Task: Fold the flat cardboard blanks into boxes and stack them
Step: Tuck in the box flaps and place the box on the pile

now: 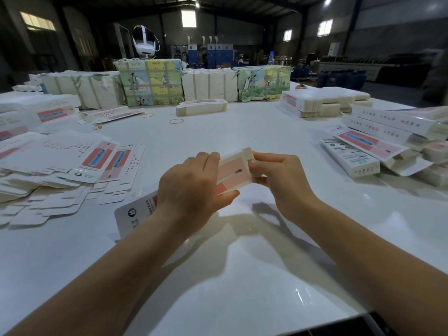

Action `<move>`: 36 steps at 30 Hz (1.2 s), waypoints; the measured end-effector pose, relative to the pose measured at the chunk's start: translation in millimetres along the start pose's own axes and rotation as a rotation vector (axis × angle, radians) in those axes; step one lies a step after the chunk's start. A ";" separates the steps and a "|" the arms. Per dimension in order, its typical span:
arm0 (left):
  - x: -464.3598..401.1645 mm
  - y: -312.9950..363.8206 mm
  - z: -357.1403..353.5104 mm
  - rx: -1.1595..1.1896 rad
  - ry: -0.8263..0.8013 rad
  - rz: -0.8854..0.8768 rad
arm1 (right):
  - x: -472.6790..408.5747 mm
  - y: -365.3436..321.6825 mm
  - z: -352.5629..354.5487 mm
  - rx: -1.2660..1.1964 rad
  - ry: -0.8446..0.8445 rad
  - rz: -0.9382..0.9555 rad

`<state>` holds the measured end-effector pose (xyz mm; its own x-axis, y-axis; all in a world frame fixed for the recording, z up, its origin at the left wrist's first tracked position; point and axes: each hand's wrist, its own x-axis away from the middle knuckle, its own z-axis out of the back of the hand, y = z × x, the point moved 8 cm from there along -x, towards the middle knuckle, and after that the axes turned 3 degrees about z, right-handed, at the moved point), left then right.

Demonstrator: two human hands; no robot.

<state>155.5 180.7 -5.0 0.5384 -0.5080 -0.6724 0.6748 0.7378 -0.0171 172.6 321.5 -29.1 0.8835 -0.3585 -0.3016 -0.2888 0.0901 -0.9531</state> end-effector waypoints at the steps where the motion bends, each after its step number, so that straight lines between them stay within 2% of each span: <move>1: 0.0 0.2 -0.6 -0.008 0.000 -0.003 | 0.3 -3.3 2.0 0.099 0.019 0.044; 4: 0.9 -0.8 -2.7 -0.009 -0.009 0.003 | 2.2 -12.1 1.6 0.297 0.040 0.152; 9: 1.0 -8.7 -4.6 0.037 -0.026 0.054 | 4.1 -20.2 -5.5 0.388 -0.026 0.249; 18: 1.5 -6.9 -3.6 -0.038 -0.058 0.144 | 15.5 -18.7 -24.3 0.784 -0.003 0.412; 22: 1.1 0.2 -0.7 -0.055 -0.060 0.070 | 13.4 -20.9 -18.5 0.807 -0.017 0.413; 25: 2.3 4.9 -1.3 -0.081 -0.095 -0.008 | 5.9 -19.1 -7.5 0.712 -0.016 0.341; 32: 4.4 11.0 1.6 -0.091 -0.102 -0.030 | 15.7 -35.3 -12.0 0.892 -0.002 0.556; 34: 2.9 10.9 2.8 -0.078 -0.083 -0.016 | 11.9 -33.6 -9.1 0.825 0.008 0.507; 36: 0.4 10.4 3.3 -0.039 -0.067 0.009 | 8.0 -32.2 -0.7 0.624 0.071 0.424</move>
<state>164.4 186.7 -3.0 0.5774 -0.5291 -0.6218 0.6505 0.7584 -0.0412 188.7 315.1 -0.7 0.7111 -0.2332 -0.6633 -0.3173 0.7354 -0.5987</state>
